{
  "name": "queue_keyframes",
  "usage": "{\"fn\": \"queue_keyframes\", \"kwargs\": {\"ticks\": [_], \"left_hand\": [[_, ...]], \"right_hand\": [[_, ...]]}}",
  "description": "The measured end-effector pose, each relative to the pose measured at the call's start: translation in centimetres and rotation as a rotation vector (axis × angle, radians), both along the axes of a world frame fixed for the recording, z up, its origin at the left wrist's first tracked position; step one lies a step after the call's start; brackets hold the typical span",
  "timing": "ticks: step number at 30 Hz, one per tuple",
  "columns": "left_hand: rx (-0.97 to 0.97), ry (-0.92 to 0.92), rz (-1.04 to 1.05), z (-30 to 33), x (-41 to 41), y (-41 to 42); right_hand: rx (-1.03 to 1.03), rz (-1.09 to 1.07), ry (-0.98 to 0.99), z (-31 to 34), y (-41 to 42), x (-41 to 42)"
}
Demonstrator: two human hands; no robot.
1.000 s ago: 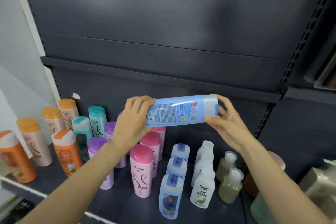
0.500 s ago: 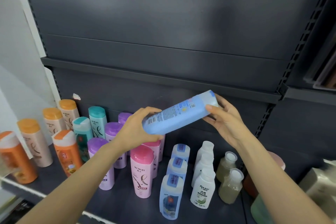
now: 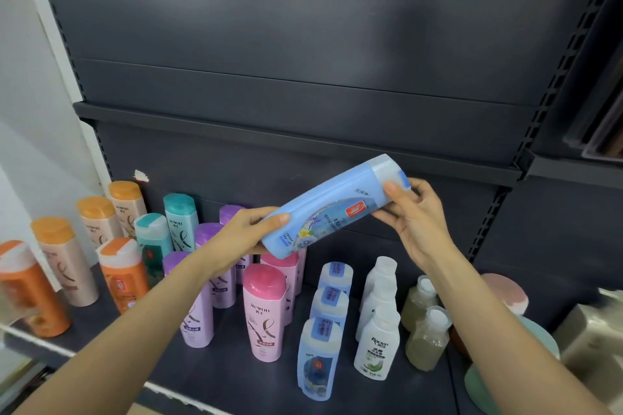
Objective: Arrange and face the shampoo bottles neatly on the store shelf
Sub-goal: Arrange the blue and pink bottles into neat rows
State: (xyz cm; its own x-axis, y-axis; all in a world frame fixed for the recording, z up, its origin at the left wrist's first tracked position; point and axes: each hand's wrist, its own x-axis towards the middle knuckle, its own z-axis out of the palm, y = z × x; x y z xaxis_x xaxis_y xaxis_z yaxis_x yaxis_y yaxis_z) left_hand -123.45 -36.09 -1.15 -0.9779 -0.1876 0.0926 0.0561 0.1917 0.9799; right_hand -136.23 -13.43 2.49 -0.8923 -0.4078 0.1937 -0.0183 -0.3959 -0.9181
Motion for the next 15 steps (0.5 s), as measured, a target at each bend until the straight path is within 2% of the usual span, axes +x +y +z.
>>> {"fn": "queue_keyframes", "kwargs": {"ticks": [7,10,15], "left_hand": [[-0.361,0.120,-0.015,0.7,-1.2,1.0],[-0.346,0.138,-0.011,0.8,-1.6,1.1],[-0.237,0.118,-0.052,0.4,-2.2,0.8]], "right_hand": [[0.091,-0.120,0.100,0.6,-1.0,0.8],[0.163,-0.118,0.177,0.9,-0.6,0.8],[0.305,0.036,0.289,2.4,0.2,0.3]]}}
